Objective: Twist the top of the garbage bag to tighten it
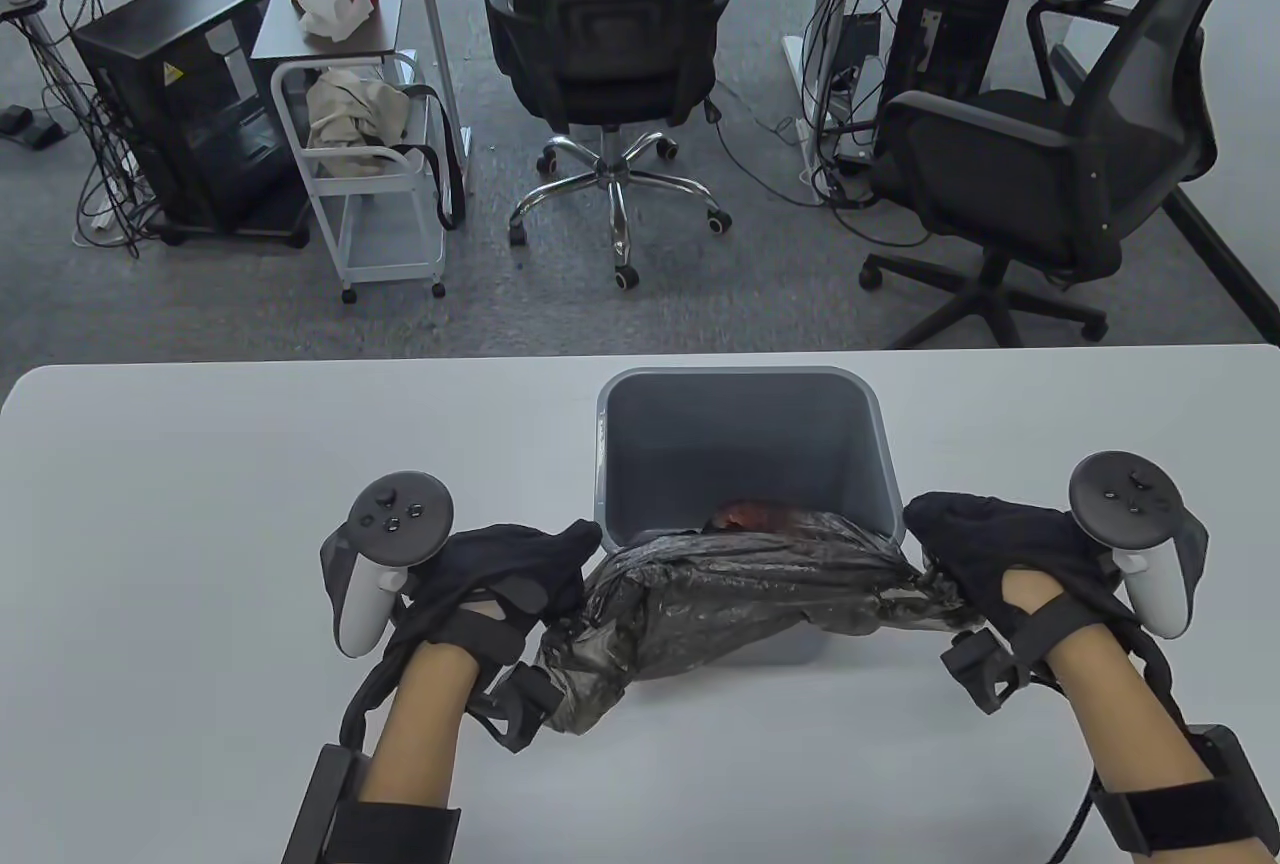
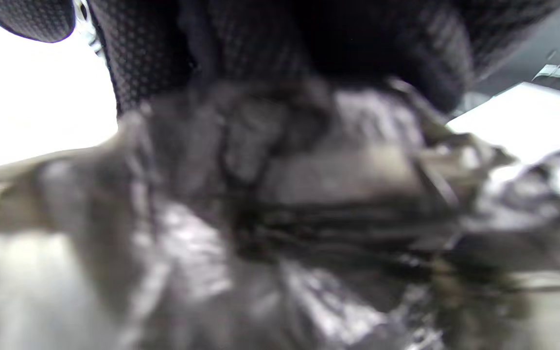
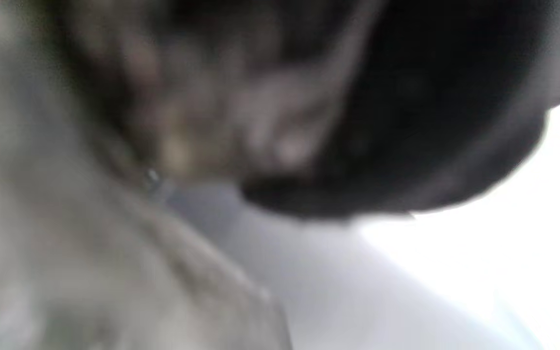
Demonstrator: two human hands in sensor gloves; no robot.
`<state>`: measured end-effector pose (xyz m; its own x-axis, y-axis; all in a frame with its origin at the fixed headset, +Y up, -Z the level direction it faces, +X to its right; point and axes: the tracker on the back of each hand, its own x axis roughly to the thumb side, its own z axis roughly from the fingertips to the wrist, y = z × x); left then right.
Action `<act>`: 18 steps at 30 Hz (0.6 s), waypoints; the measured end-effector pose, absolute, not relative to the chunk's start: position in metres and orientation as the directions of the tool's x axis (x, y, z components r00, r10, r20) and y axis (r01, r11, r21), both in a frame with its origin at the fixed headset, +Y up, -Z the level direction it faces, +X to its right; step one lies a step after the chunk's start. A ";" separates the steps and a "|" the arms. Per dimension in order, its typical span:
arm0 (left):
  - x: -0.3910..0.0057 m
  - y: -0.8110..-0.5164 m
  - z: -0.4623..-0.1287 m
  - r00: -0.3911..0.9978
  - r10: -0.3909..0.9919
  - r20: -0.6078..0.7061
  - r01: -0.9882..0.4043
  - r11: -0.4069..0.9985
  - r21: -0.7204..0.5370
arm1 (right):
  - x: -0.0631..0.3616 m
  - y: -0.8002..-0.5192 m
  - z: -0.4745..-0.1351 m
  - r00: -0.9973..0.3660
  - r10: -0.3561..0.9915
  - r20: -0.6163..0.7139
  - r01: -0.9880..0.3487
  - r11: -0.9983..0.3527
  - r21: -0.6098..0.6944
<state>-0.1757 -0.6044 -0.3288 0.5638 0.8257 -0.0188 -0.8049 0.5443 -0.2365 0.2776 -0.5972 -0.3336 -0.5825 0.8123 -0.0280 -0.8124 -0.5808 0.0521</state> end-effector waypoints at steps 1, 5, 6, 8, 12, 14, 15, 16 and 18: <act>-0.174 -0.606 -0.327 0.598 0.801 -0.031 -0.783 0.576 -0.233 | 0.275 -0.599 -0.332 -0.613 0.790 -0.027 -0.789 -0.610 0.070; -0.170 -0.612 -0.323 0.688 0.723 -0.061 -0.720 0.670 -0.184 | 0.268 -0.605 -0.328 -0.676 0.736 -0.043 -0.735 -0.667 0.120; -0.169 -0.613 -0.322 0.702 0.708 -0.071 -0.706 0.681 -0.193 | 0.267 -0.605 -0.327 -0.678 0.733 -0.047 -0.732 -0.669 0.124; -0.166 -0.619 -0.320 0.715 0.695 -0.083 -0.688 0.677 -0.262 | 0.266 -0.604 -0.326 -0.686 0.726 -0.043 -0.725 -0.679 0.110; -0.162 -0.630 -0.320 0.691 0.719 -0.070 -0.701 0.643 -0.309 | 0.263 -0.607 -0.322 -0.739 0.672 -0.043 -0.667 -0.721 0.188; -0.160 -0.635 -0.320 0.694 0.717 -0.071 -0.685 0.625 -0.374 | 0.260 -0.612 -0.320 -0.755 0.654 -0.040 -0.644 -0.729 0.231; -0.159 -0.638 -0.320 0.693 0.718 -0.068 -0.680 0.619 -0.394 | 0.259 -0.616 -0.319 -0.760 0.648 -0.043 -0.636 -0.729 0.253; -0.158 -0.640 -0.321 0.690 0.721 -0.067 -0.676 0.608 -0.416 | 0.258 -0.619 -0.318 -0.762 0.646 -0.040 -0.633 -0.730 0.257; -0.155 -0.645 -0.320 0.678 0.732 -0.058 -0.673 0.588 -0.448 | 0.256 -0.626 -0.316 -0.764 0.644 -0.036 -0.631 -0.736 0.245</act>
